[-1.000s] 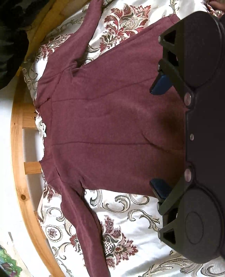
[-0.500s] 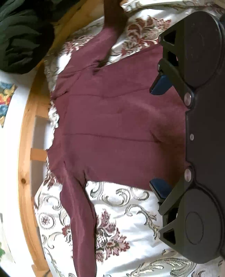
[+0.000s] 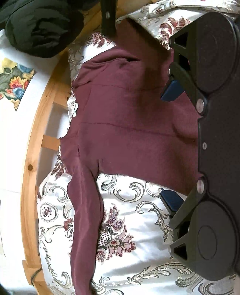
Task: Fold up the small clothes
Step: 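Carry the held sleeve with the right tool across the shirt body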
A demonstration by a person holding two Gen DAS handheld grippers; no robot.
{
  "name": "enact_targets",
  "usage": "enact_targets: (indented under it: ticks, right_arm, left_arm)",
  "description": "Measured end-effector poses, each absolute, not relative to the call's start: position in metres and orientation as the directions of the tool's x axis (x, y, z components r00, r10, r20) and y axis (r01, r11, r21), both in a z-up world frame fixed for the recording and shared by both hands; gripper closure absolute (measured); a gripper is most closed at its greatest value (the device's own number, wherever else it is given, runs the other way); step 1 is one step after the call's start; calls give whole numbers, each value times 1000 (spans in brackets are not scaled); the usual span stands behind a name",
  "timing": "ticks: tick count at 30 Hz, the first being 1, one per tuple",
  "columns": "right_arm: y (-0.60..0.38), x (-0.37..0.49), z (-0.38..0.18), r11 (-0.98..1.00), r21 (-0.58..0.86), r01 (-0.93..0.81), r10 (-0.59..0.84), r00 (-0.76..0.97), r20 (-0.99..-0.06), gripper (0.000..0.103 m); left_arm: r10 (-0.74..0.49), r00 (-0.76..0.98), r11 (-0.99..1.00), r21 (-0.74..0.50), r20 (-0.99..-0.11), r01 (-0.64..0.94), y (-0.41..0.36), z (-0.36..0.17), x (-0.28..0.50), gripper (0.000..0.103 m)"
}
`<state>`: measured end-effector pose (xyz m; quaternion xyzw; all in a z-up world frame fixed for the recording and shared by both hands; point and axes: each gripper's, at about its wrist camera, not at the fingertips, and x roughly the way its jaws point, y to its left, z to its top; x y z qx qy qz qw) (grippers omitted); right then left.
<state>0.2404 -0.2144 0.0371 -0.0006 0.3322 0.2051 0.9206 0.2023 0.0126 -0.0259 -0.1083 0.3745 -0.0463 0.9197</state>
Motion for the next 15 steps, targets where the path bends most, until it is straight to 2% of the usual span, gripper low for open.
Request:
enact_targets:
  ticks: [12, 13, 15]
  right_arm:
    - [-175, 271, -13, 808, 292, -512, 569, 550, -611, 98]
    - [-178, 271, -14, 807, 302, -507, 573, 551, -606, 94]
    - [-189, 272, -15, 813, 319, -487, 572, 563, -597, 74]
  left_arm:
    - [-210, 679, 972, -225, -703, 68, -3, -37, 207, 1]
    - [-213, 672, 972, -223, -710, 73, -5, -39, 209, 1]
    - [-215, 656, 973, -214, -724, 82, -8, -44, 212, 1]
